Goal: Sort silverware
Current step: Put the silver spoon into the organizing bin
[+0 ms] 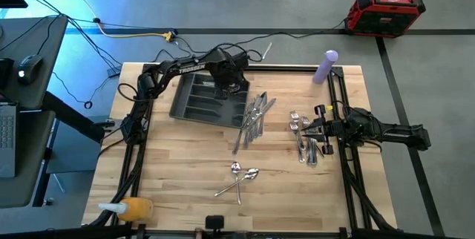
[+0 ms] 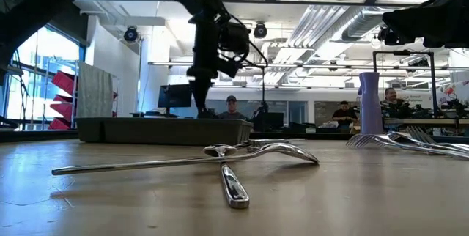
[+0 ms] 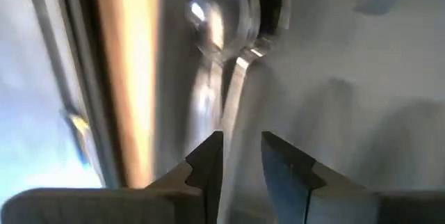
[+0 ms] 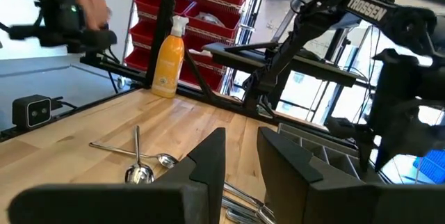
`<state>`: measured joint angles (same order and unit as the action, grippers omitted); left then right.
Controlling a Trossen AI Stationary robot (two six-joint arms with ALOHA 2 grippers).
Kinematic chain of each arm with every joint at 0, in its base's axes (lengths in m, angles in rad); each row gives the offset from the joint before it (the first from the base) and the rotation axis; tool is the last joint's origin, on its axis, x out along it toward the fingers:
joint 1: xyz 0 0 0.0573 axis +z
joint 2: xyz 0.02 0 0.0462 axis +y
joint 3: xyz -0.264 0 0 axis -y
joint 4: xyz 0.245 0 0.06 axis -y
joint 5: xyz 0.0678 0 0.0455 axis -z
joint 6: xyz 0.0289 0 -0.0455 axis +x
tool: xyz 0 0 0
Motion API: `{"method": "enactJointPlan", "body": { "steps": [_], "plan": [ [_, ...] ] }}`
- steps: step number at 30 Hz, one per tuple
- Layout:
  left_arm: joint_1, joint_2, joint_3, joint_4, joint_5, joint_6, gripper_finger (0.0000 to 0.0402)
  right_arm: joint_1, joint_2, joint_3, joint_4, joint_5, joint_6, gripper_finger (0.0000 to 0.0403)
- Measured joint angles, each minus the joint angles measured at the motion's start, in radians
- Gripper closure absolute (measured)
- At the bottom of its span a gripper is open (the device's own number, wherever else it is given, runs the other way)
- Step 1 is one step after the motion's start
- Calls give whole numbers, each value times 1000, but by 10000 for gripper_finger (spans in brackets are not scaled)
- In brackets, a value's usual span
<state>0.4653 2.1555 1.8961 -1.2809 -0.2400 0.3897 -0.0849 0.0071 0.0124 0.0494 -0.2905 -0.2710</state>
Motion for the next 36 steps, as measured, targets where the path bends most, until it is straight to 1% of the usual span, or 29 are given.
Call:
{"method": "enactJointPlan", "body": {
  "steps": [2, 5, 7, 9, 12, 14, 15, 17, 19, 22, 25, 27, 29, 33, 36],
  "plan": [
    [-34, -1, 15, -78, 48, -158, 317, 0, 0, 0, 0, 0, 0, 329],
    [-105, -3, 14, -195, 141, -492, 316, 0, 0, 0, 0, 0, 0, 329],
    [-177, -13, -1, -224, 180, -688, 316, 0, 0, 0, 0, 0, 0, 329],
    [-273, -31, -29, -200, 179, -776, 316, 0, 0, 0, 0, 0, 1, 329],
    [-426, -44, -71, -121, 174, -890, 316, 0, 0, 0, 0, 0, 14, 329],
    [-510, -43, -84, -59, 210, -997, 316, 0, 0, 0, 2, 0, 29, 329],
    [-544, -43, -85, -21, 229, -1044, 316, 0, 0, 0, 4, 0, 33, 329],
    [-609, -44, -84, 105, 247, -1115, 316, 0, 0, 0, 11, 0, 37, 329],
    [-666, -44, -84, 246, 242, -1130, 316, 0, 0, 0, 17, 0, 38, 329],
    [-725, -44, -84, 395, 187, -1096, 310, 0, 0, 0, 21, 0, 38, 329],
    [-747, -29, -83, 431, 103, -1042, 294, 0, 0, 0, 23, 0, 39, 329],
    [-753, -2, -83, 432, 80, -957, 280, 0, 0, 0, 32, 0, 50, 329],
    [-754, 24, -84, 450, 86, -851, 263, 0, 0, 0, 36, 0, 53, 329],
    [-757, 65, -84, 496, 165, -674, 223, 0, 0, 0, 37, 0, 52, 329],
    [-757, 91, -84, 493, 193, -560, 194, 0, -1, 0, 37, -1, 51, 329]
  ]
}}
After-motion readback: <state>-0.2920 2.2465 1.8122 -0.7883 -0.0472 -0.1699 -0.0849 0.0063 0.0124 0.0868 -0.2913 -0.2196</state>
